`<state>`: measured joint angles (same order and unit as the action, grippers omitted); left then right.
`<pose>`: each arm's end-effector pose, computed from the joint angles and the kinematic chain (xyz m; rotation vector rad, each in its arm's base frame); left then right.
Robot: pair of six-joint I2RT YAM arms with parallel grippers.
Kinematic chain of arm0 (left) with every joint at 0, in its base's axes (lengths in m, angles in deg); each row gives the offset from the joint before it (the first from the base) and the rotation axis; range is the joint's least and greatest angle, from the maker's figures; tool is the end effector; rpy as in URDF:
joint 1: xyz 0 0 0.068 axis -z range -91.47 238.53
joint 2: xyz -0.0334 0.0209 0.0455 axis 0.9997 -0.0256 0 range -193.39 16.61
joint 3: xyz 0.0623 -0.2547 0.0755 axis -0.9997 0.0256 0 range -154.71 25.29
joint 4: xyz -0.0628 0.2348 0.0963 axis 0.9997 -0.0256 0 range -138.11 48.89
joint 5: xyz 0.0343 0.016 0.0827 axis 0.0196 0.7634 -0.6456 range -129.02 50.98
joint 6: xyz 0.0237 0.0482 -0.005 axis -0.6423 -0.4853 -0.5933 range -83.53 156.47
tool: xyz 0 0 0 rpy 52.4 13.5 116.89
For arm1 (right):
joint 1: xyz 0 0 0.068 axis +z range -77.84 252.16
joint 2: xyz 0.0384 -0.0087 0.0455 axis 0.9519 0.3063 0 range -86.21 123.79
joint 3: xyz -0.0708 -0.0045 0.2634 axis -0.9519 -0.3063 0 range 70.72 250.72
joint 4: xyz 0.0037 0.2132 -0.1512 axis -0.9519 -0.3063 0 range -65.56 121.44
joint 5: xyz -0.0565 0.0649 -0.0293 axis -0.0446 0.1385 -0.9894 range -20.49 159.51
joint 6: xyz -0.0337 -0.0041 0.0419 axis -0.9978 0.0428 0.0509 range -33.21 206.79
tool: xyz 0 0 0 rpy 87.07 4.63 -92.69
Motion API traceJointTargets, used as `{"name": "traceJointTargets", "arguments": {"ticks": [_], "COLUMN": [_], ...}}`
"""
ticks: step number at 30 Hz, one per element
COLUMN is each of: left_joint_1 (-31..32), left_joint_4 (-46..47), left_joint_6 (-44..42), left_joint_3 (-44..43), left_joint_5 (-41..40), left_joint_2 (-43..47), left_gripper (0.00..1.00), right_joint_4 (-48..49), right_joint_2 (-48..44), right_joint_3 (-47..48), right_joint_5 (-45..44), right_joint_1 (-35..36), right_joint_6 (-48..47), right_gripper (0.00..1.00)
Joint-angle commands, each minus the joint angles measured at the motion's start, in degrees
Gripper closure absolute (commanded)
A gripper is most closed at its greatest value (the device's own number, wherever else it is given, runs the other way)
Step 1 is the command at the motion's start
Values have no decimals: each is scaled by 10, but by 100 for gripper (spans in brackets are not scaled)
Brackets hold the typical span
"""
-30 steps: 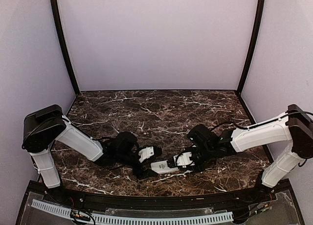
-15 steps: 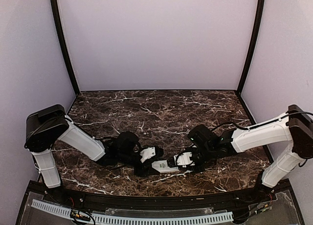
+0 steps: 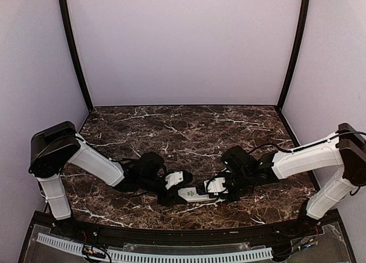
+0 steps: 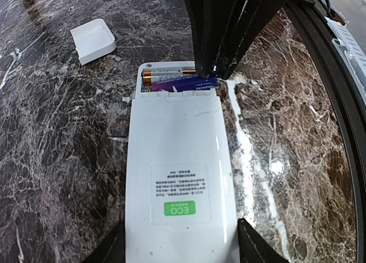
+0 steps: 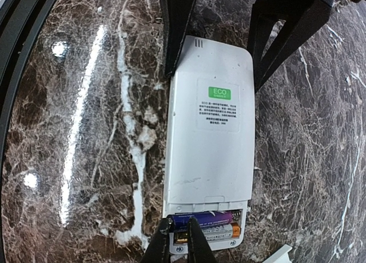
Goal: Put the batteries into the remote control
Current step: Hold the remote control without batteries at the center of the board, then load the battery into the battery compartment.
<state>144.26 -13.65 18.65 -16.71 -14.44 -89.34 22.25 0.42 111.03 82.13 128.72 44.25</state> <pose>0.1791 -0.2891 0.1103 1.5486 1.6584 -0.8340 0.1471 0.2368 0.1517 -1.9938 1.5850 0.3759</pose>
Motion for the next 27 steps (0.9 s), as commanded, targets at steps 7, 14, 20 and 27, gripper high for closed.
{"name": "traceJointTargets", "arguments": {"ticks": [7,14,20,27], "left_joint_1": [4,4,4,4], "left_joint_4": [-77,-80,-82,-89], "left_joint_6": [2,3,4,4], "left_joint_3": [-2,-4,-6,-10], "left_joint_5": [10,8,5,4], "left_joint_2": [-23,-25,-27,-27], "left_gripper": [77,77,77,78], "right_joint_4": [18,16,15,39], "right_joint_2": [5,14,-4,1], "right_joint_3": [-15,-12,-17,-18], "right_joint_5": [-12,-23,-4,-26], "right_joint_1": [-3,-3,-2,4], "right_joint_6": [8,12,12,12], "right_gripper": [97,96,90,90]}}
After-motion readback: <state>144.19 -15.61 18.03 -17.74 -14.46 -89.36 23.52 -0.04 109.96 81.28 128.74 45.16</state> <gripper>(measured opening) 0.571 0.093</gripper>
